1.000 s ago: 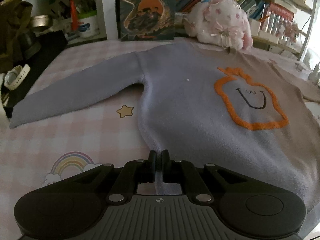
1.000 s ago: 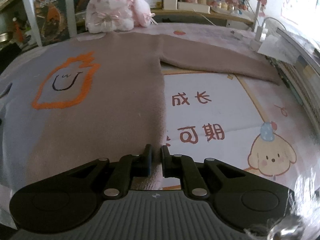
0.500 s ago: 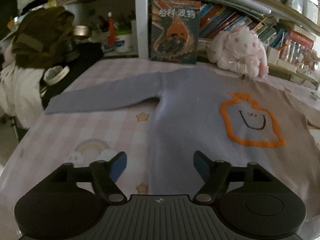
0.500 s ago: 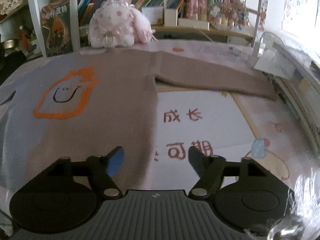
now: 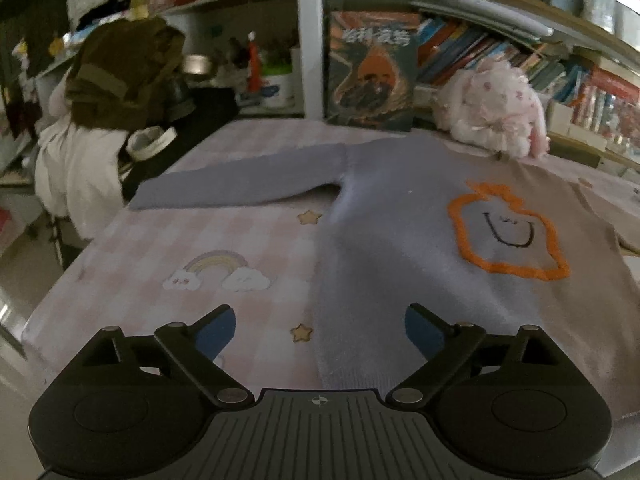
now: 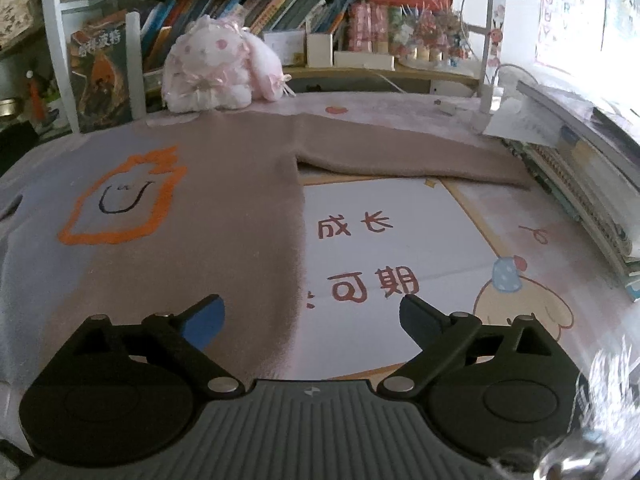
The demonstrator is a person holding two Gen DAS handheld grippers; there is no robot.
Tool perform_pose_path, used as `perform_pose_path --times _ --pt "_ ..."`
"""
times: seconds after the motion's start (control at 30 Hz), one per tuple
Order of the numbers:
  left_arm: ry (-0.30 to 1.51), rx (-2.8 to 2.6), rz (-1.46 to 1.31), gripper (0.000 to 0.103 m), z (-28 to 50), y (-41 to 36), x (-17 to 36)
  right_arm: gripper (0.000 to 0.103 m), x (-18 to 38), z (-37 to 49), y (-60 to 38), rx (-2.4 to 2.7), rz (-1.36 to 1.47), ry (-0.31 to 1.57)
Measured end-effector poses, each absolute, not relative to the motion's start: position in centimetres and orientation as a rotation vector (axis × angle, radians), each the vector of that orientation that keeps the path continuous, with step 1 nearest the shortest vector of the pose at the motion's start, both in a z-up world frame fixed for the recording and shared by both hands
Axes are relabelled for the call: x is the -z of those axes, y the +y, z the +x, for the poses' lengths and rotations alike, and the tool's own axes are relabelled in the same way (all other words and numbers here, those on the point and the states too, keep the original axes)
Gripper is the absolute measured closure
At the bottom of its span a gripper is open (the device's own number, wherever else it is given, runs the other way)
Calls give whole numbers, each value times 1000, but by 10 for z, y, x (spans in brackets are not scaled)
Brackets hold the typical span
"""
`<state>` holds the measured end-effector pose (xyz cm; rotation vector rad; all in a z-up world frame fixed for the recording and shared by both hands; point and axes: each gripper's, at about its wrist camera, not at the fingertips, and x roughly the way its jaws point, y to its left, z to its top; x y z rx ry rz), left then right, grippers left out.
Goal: Fold clothes
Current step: 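Open both grippers and withdraw from the flattened sweater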
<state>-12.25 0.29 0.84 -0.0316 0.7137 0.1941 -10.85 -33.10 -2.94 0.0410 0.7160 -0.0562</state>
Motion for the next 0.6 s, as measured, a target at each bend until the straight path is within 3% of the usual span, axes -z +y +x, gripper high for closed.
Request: perform_pose_path --times 0.6 --pt "717 44 129 9 -71 64 5 3 19 -126 -257 278 130 692"
